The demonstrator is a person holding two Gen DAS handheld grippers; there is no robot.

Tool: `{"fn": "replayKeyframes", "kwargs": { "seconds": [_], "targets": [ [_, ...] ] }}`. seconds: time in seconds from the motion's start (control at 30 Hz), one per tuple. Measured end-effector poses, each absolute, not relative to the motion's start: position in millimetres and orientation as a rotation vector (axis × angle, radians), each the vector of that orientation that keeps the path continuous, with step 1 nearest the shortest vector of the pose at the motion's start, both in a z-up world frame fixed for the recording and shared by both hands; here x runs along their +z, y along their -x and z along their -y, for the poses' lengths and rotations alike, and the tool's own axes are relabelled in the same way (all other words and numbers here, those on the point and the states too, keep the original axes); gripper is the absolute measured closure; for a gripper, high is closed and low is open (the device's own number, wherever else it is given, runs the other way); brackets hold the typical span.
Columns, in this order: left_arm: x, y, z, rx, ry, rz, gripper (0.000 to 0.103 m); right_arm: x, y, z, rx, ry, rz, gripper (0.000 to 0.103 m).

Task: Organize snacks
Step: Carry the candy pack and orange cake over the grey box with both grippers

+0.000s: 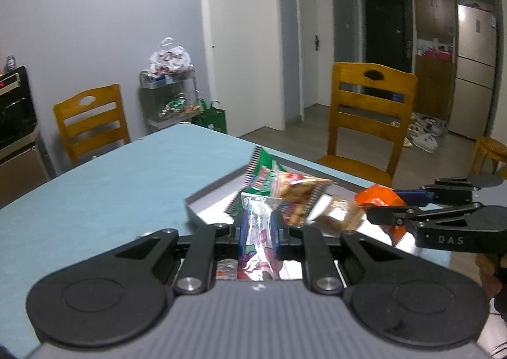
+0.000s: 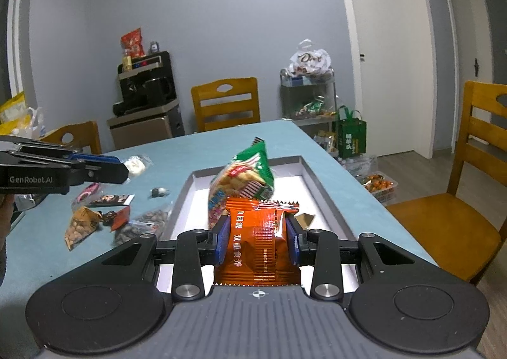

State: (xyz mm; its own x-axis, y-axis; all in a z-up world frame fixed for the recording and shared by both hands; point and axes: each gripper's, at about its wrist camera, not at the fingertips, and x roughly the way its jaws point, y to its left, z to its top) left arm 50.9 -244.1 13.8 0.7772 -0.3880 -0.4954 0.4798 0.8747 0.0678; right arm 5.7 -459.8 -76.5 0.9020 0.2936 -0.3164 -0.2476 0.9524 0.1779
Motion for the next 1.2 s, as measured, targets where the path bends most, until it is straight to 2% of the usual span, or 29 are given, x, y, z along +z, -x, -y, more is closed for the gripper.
{"fn": "replayKeyframes", "kwargs": {
  "seconds": [0.53, 1.2],
  "targets": [
    [-24, -56, 306, -0.597, -0.259, -0.573, 0.092, -96, -9, 481, 0.238, -0.150, -0.375, 0.065],
    [-56, -74, 342, -0.693, -0.291, -0.650, 0.092, -104, -31, 488, 0.225, -0.129, -0.428, 0.065]
  ]
}}
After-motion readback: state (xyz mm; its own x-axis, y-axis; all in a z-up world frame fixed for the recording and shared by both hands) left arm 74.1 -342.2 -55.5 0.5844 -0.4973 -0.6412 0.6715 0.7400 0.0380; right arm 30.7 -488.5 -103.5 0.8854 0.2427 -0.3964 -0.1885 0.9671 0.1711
